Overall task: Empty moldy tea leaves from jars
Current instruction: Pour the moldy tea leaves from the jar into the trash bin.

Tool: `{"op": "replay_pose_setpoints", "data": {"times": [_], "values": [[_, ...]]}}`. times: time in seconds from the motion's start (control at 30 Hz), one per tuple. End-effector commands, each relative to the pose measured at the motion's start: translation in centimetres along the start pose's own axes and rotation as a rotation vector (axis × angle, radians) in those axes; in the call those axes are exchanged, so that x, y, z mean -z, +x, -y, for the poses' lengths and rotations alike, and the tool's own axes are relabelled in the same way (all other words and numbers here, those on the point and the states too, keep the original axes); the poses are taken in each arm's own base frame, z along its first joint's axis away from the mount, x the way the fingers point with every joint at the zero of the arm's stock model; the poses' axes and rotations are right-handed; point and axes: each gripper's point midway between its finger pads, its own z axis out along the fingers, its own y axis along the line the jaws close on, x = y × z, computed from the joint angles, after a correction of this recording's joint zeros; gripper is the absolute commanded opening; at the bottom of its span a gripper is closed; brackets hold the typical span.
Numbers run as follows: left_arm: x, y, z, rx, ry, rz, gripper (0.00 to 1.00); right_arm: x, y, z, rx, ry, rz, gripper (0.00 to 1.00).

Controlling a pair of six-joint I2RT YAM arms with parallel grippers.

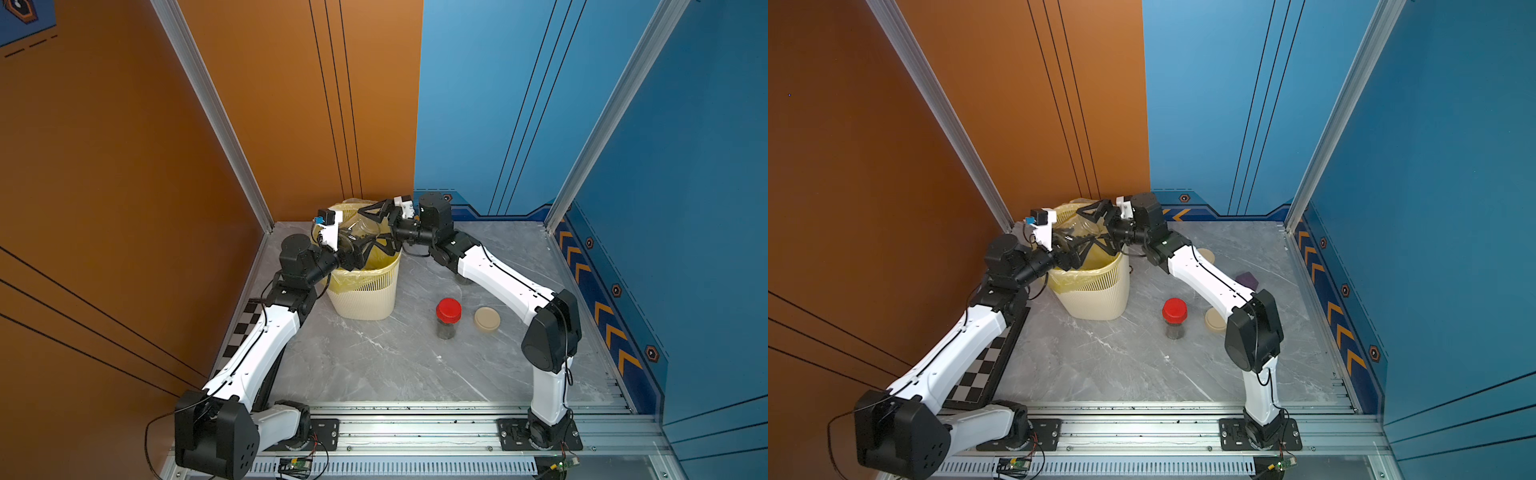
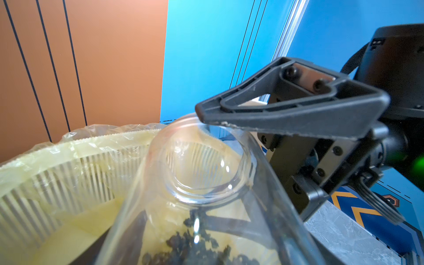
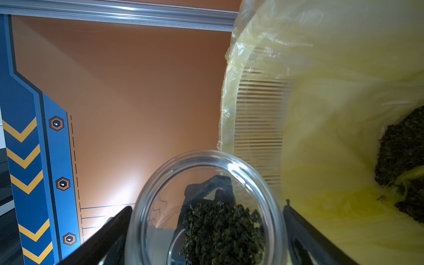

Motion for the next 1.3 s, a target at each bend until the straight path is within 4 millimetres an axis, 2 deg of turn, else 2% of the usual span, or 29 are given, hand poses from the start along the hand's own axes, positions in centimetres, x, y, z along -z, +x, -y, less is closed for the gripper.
{"op": "replay_pose_setpoints", "data": {"times": [0.0, 0.47, 0.63, 0.8, 0.93, 1.07, 1.27], "values": [[1.5, -5.6, 1.6, -0.047, 0.019, 0.11, 0.53, 1.8, -0.1, -2.8, 0.067, -0.066, 0.01, 1.0], [3.5, -5.9, 2.1, -0.006, -0.041, -0.026, 0.52, 4.2, -1.7, -5.3, 0.102, -0.152, 0.019, 1.0], [4.3, -5.3, 2.1, 0.031, -0.07, -0.091, 0.52, 4.0, -1.6, -6.0, 0.107, -0.207, -0.003, 1.0], [4.9, -4.9, 1.9, 0.076, -0.104, -0.153, 0.52, 4.1, -1.1, -8.0, 0.159, -0.27, -0.046, 1.0], [5.3, -4.2, 1.8, 0.121, -0.125, -0.2, 0.51, 5.1, -1.2, -8.5, 0.272, -0.255, -0.043, 1.0], [5.7, -3.7, 1.7, 0.186, -0.15, -0.23, 0.51, 6.7, -2.1, -6.8, 0.459, -0.119, 0.017, 1.0], [5.8, -3.4, 1.6, 0.254, -0.169, -0.275, 0.52, 9.2, -3.3, -5.5, 0.827, 0.07, 0.134, 1.0]]}}
